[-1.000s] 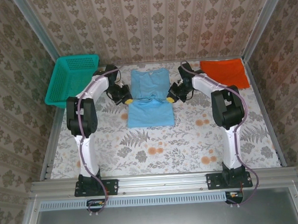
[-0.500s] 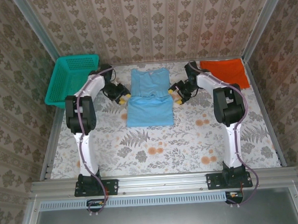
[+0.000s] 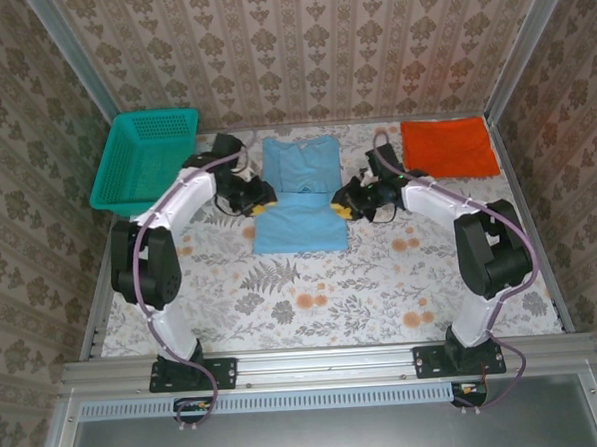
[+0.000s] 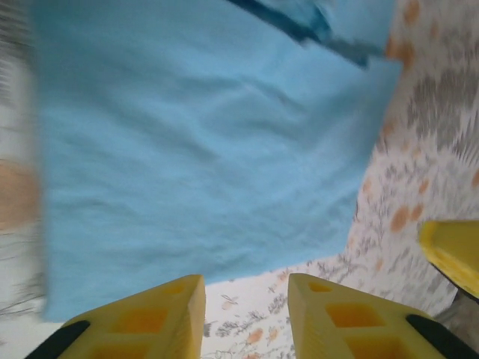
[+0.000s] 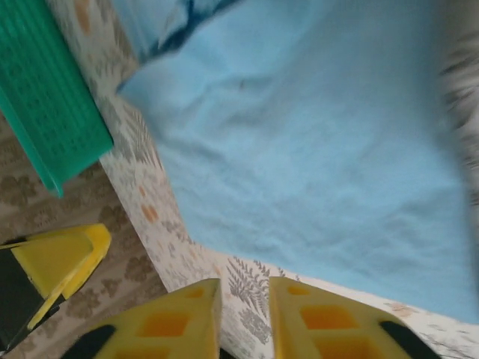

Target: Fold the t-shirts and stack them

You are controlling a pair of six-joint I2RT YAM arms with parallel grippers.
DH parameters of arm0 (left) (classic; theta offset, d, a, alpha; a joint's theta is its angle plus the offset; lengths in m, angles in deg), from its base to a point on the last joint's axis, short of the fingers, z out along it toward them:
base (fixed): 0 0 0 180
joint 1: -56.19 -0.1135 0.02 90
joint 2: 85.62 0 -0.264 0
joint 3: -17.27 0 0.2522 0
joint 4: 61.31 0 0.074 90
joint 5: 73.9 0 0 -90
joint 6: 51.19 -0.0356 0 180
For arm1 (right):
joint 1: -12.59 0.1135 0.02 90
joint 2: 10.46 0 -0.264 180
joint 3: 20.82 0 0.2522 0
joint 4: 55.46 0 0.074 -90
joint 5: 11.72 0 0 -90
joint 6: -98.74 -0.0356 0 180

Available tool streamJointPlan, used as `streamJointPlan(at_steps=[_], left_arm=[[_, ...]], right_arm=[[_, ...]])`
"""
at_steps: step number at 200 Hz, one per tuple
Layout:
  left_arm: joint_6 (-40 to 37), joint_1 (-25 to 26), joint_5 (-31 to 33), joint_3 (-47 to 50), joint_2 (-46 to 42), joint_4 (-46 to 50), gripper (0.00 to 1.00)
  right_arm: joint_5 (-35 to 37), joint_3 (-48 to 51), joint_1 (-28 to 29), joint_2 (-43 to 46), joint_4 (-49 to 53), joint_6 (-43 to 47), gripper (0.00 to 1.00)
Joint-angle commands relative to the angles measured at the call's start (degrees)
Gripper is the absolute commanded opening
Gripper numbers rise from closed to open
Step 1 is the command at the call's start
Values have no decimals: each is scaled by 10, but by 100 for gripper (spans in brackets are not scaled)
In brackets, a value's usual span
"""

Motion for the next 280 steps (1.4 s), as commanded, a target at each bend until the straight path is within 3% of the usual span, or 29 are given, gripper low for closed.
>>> streamJointPlan(at_steps=[1, 29, 73, 130, 167, 180, 195, 209, 225, 249, 280], left_arm=[[-34, 28, 1, 22, 28, -4, 33], [-43, 30, 21, 82, 48, -26, 32], [-39, 29, 19, 225, 36, -58, 31], [-30, 31, 24, 351, -65, -28, 37], [-29, 32, -1, 371, -111, 30, 40], [-47, 30, 13, 345, -138, 84, 47], [-65, 18, 18, 306, -169, 125, 67], [-81, 3, 17, 264, -183, 134, 72], [-92, -4, 22, 211, -161, 124, 69], [-88, -2, -5, 121, -100, 123, 45], [-47, 29, -8, 126, -76, 45, 42]], right_arm=[[1, 30, 25, -26, -45, -20, 20], [-1, 64, 43, -74, -94, -37, 15], [19, 125, 47, -92, -60, 28, 12], [55, 258, 75, 11, -40, 93, 12], [49, 312, 127, 66, -37, 83, 18], [49, 322, 139, 94, -25, 69, 20], [55, 337, 141, 146, -25, 41, 23], [73, 345, 138, 193, -22, 18, 27], [92, 348, 128, 248, -24, -22, 31], [131, 347, 102, 316, -28, -89, 33], [189, 345, 41, 359, -24, -128, 22]])
